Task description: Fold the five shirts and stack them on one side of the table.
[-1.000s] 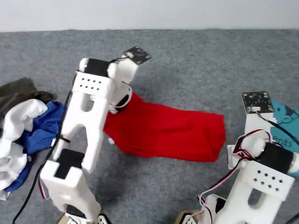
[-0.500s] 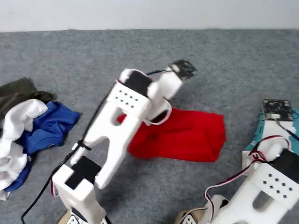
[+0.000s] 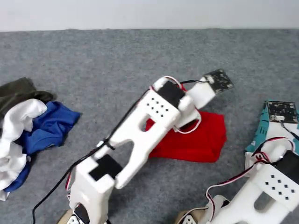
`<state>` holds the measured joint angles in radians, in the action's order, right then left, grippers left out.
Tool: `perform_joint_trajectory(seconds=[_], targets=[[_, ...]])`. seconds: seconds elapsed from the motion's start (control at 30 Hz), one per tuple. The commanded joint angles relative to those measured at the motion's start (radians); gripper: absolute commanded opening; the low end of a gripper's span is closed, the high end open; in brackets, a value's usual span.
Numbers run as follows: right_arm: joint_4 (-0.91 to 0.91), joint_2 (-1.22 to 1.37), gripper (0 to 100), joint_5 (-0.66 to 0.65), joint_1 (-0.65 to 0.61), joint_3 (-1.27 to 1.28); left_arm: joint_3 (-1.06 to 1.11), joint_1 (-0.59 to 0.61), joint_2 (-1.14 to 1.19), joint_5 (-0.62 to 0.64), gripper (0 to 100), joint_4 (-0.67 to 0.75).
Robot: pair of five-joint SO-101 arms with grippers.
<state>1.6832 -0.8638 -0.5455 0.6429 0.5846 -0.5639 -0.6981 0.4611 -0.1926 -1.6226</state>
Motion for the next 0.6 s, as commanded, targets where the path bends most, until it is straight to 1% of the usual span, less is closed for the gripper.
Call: perform_joint_trajectory(seconds=[0.0, 0.17, 0.23, 0.3, 0.4, 0.43, 0.47, 0.57], targets=[[-0.01, -0.019, 7.8, -0.008, 0.012, -0.049, -0.193, -0.034, 0.06, 0.008, 1, -0.057], [-0.01, -0.019, 7.8, -0.005, 0.012, -0.048, -0.387, -0.054, 0.21, 0.008, 3, -0.104], [-0.01, -0.019, 7.8, -0.003, 0.012, -0.048, -0.449, -0.06, 0.258, 0.008, 8, -0.124], [-0.01, -0.019, 7.8, -0.003, 0.012, -0.048, -0.49, -0.061, 0.282, 0.014, 17, -0.132], [-0.005, -0.019, 7.8, -0.006, 0.012, -0.048, -0.519, -0.038, 0.265, 0.101, 25, -0.133], [-0.004, -0.019, 7.8, -0.006, 0.012, -0.048, -0.516, -0.032, 0.247, 0.11, 27, -0.133], [-0.004, -0.019, 7.8, -0.006, 0.012, -0.048, -0.507, -0.029, 0.226, 0.11, 28, -0.133], [-0.004, -0.019, 7.8, -0.006, 0.012, -0.048, -0.46, -0.009, 0.143, 0.109, 26, -0.133]])
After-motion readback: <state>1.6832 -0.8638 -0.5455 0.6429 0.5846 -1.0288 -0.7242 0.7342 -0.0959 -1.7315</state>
